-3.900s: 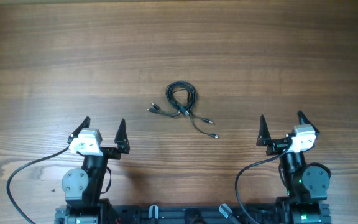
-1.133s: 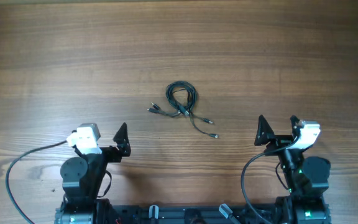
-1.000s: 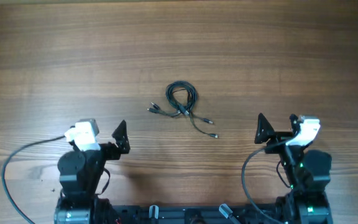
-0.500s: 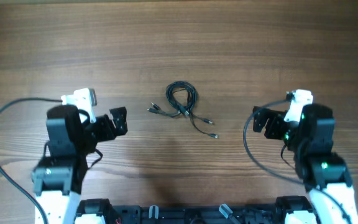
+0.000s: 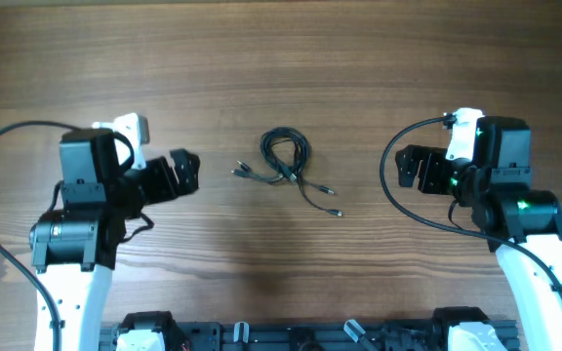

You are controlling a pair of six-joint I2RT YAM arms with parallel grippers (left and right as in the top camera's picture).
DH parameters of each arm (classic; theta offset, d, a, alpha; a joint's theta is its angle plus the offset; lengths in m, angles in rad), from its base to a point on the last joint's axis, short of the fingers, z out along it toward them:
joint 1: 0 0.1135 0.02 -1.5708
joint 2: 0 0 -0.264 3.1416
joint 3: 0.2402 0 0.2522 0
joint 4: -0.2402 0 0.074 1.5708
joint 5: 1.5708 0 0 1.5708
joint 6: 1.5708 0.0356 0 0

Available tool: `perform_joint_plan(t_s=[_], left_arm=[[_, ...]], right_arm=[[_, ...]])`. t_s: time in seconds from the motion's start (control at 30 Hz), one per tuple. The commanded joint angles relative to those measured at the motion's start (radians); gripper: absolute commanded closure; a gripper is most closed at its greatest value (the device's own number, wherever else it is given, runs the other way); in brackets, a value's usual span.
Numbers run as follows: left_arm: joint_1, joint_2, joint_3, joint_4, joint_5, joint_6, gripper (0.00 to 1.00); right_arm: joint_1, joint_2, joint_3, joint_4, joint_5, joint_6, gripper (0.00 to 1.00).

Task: Untangle cables
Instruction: 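Move the left gripper forward and grasp the black cable bundle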

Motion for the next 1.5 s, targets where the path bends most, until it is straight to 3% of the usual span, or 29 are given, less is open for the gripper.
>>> perform_joint_plan(t_s=[0.0, 0.1, 0.33, 0.6, 0.87, 0.97, 1.23, 1.47], left_arm=[[-0.002, 0.009, 0.017, 0.181, 0.124, -0.003, 0.0], [-0.005, 0.057, 0.041, 0.283, 0.146, -0.044, 0.0], [-0.053, 0.258, 0.142, 0.289, 0.121, 0.007, 0.0], [-0.189, 0.509, 0.309, 0.198, -0.13, 0.064, 0.0], [-0.283, 0.714, 0.314, 0.268, -0.136, 0.058, 0.0], [-0.306, 0.789, 0.314, 0.276, -0.089, 0.051, 0.06], [-0.362, 0.943, 0.314, 0.305, -0.056, 0.047, 0.4], [-0.389, 1.013, 0.313, 0.303, -0.056, 0.032, 0.42]], right_arm=[[-0.005, 0.008, 0.024, 0.003, -0.021, -0.018, 0.0], [-0.005, 0.008, 0.024, 0.005, -0.021, -0.019, 0.0], [-0.005, 0.008, 0.024, 0.005, -0.021, -0.018, 0.0], [-0.005, 0.008, 0.024, 0.006, -0.021, -0.018, 0.0], [-0.005, 0.008, 0.024, 0.006, -0.017, -0.019, 0.0], [-0.005, 0.008, 0.024, 0.005, -0.017, -0.018, 0.0], [-0.005, 0.008, 0.024, 0.005, -0.018, -0.018, 0.0], [-0.005, 0.008, 0.024, 0.005, -0.018, -0.018, 0.0]])
